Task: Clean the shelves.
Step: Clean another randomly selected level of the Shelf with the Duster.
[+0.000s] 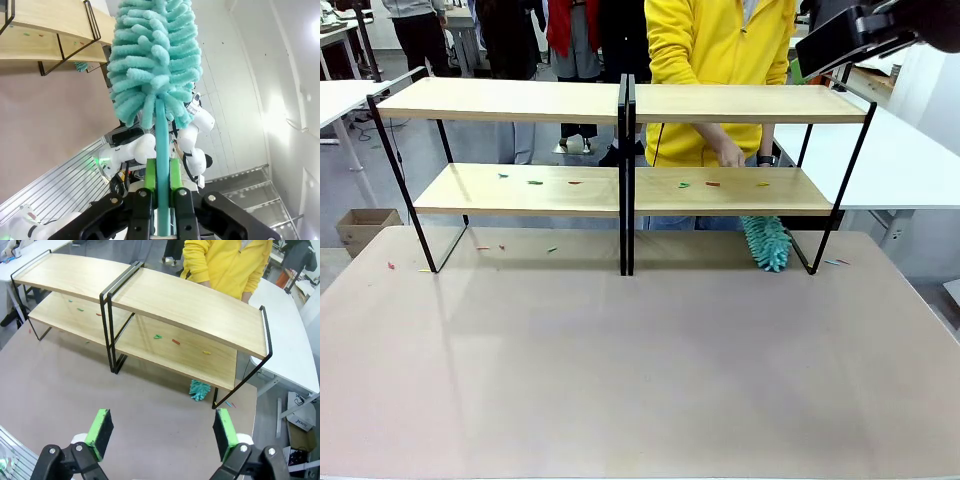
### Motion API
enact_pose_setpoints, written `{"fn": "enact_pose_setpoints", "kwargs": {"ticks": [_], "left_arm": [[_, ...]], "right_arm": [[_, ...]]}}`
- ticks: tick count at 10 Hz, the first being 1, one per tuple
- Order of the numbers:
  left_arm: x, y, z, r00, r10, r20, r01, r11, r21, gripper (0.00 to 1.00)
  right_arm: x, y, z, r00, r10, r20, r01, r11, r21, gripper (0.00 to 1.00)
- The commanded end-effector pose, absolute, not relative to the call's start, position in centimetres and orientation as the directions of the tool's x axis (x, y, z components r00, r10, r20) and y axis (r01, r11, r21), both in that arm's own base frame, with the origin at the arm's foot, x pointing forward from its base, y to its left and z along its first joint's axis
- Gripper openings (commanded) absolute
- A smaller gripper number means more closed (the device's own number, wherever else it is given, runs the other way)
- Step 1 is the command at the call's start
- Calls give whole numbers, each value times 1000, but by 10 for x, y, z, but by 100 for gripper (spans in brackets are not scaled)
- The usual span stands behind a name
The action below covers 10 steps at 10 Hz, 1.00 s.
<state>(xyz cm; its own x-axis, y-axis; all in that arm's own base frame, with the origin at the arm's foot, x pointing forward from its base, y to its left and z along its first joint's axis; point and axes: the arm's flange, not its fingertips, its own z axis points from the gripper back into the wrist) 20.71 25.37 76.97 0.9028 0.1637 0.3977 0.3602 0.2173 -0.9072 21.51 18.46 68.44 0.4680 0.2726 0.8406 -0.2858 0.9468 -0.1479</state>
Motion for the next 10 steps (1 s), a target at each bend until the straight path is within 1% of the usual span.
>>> {"fn": "enact_pose_setpoints", "kwargs": {"ticks": [1, 2, 3, 4, 5, 6, 7, 8, 9, 10], "left_arm": [[207, 254, 770, 903, 165, 398, 360, 218, -907, 12], [205, 207, 767, 916, 85, 391, 361, 249, -899, 12], [193, 156, 749, 933, -86, 349, 359, 266, -895, 12], [174, 121, 720, 913, -317, 255, 344, 269, -900, 12], [157, 102, 684, 899, -398, 184, 349, 396, -849, 12], [144, 95, 647, 891, -447, 77, 309, 473, -825, 12], [134, 90, 601, 912, -411, 7, 260, 563, -784, 12], [129, 86, 565, 938, -342, 48, 253, 587, -769, 12], [128, 81, 537, 949, -256, 185, 309, 633, -709, 12], [132, 77, 521, 934, -206, 293, 353, 670, -653, 12]], "right_arm": [[215, 184, 684, 468, 268, 842, -281, 949, -146, 100], [215, 184, 684, 468, 268, 842, -281, 949, -146, 100], [215, 184, 684, 468, 268, 842, -281, 949, -146, 100], [215, 184, 684, 468, 268, 842, -281, 949, -146, 100], [215, 184, 684, 468, 268, 842, -281, 949, -146, 100], [215, 184, 684, 468, 268, 842, -281, 949, -146, 100], [215, 184, 684, 468, 268, 842, -281, 949, -146, 100], [215, 184, 684, 468, 268, 842, -281, 949, -146, 100], [215, 184, 684, 468, 268, 842, -281, 949, -146, 100], [215, 184, 684, 468, 268, 842, -281, 949, -146, 100]]}}
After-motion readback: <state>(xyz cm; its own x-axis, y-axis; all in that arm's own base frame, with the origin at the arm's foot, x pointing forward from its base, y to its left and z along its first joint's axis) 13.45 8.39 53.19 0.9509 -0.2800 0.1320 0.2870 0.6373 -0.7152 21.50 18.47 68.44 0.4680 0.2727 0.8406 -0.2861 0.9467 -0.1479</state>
